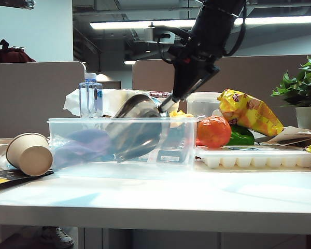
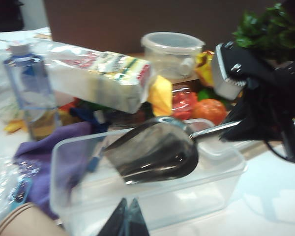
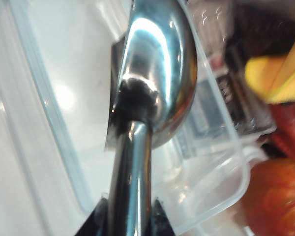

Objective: Pick up the metal ice scoop from the table and place it inside the transparent plastic box.

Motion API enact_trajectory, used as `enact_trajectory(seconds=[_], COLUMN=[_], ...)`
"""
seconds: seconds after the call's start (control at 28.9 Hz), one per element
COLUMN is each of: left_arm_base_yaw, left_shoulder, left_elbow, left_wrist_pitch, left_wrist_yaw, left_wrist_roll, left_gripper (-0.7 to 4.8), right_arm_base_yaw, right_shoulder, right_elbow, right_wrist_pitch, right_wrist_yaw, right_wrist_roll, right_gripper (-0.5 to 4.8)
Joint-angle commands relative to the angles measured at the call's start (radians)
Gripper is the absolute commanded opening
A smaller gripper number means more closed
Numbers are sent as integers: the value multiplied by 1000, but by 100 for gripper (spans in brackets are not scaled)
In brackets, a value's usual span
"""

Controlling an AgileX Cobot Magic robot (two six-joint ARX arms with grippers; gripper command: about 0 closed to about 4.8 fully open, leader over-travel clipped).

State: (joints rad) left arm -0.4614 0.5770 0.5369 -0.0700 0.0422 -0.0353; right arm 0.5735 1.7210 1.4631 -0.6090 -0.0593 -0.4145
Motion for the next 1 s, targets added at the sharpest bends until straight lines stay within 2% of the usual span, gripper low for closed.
enact_trajectory(seconds=[0.03,0.21,0.42,0.55,0.83,1.0], left_arm_base_yaw=[28,48,48,48,48,48], left_shoulder=[0,0,0,0,0,0], left_elbow=[6,6,6,6,6,6], left_wrist_pitch=[3,3,2,3,3,3], left_wrist_yaw=[4,3,7,3,3,5], left_wrist_roll=[1,1,1,1,1,1], left_gripper=[-5,-5,-5,-5,-5,-5], right_arm_base_yaw=[0,4,56,85,72,65], right_shoulder=[27,116,195,193,200,201], right_elbow=[68,210,335,338,335,335], right_wrist_pitch=[24,-71,-166,-115,-101,-13], right_wrist_yaw=[16,-16,-27,-50,-49,-138], right_wrist_roll=[-18,-25,-32,-31,-28,41], right_gripper=[-6,-6,-6,-6,-6,-6])
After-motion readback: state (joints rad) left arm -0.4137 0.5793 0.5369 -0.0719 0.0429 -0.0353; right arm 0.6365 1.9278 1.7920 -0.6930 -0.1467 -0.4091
